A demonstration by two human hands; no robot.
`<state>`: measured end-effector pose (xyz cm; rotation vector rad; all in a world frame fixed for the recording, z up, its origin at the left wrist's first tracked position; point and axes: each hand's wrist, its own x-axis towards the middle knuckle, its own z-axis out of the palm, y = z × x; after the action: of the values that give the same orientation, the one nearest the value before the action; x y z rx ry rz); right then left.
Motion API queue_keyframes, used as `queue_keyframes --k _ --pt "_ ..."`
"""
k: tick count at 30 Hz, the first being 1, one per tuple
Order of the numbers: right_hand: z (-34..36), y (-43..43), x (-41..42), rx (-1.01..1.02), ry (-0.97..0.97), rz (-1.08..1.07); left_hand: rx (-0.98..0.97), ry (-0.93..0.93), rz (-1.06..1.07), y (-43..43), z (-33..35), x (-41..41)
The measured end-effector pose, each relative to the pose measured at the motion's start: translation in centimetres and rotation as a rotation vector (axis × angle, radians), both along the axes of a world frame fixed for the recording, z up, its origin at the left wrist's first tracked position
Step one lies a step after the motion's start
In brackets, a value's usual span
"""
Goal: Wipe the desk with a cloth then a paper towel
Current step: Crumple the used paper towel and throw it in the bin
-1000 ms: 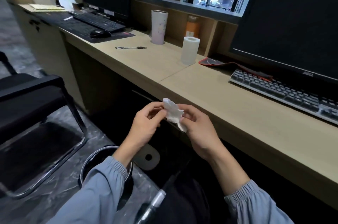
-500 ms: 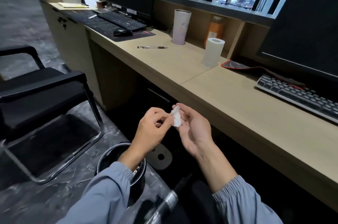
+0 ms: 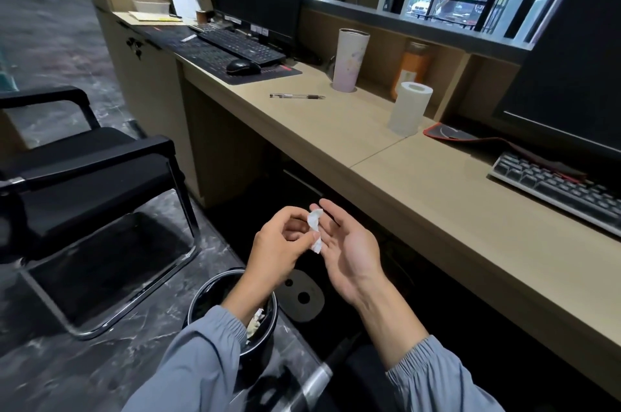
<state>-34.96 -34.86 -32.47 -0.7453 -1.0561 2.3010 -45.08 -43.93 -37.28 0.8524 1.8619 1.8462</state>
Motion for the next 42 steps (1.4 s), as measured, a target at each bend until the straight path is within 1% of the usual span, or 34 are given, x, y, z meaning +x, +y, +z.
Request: queue_keyframes --k 2,4,6,10,13,16,19,23,27,35,38,42 --pt "-0.2 0.0 -0.2 0.037 0.006 0.036 0.021 -0.029 0.013 -0.2 0.0 -0.2" --pt "-0.3 -0.1 -0.5 0.122 -0.021 0.060 0.030 -0.018 0.026 -0.2 0.0 -0.5" --pt "-0.7 -0.1 -0.6 0.273 -0.077 0.078 0.047 -0.026 0.041 -0.2 0.1 -0.8" --pt "-1.6 -0.1 0.0 0.671 -0.171 0.098 0.107 -0.109 0.061 -0.2 0.5 -0.9" --pt "-1.8 0.2 0.8 0.789 -0.191 0.098 0.148 -0.202 0.045 0.0 0.5 -0.6" --pt "-1.7 0.6 1.3 0.840 -0.198 0.060 0.186 -0.273 0.031 0.3 0.8 -0.4" --pt "-1.4 1.0 1.3 0.882 -0.204 0.021 0.199 -0.289 -0.018 0.5 1.1 -0.1" --pt "-1.1 1.7 1.4 0.884 -0.212 -0.011 0.249 -0.377 -0.105 0.5 1.6 0.5" --pt "-1.1 1.9 1.5 0.850 -0.204 -0.035 0.249 -0.313 -0.138 0.4 2.0 0.7" --pt "-1.1 2.1 1.9 0.842 -0.194 -0.012 0.180 -0.137 -0.052 1.3 1.8 0.2" --pt "-0.9 2.1 2.2 0.810 -0.141 0.025 0.199 -0.123 -0.004 1.6 1.6 0.1" --pt "-0.7 2.0 2.3 0.843 -0.130 0.005 0.207 -0.129 0.018 2.0 1.8 0.2"
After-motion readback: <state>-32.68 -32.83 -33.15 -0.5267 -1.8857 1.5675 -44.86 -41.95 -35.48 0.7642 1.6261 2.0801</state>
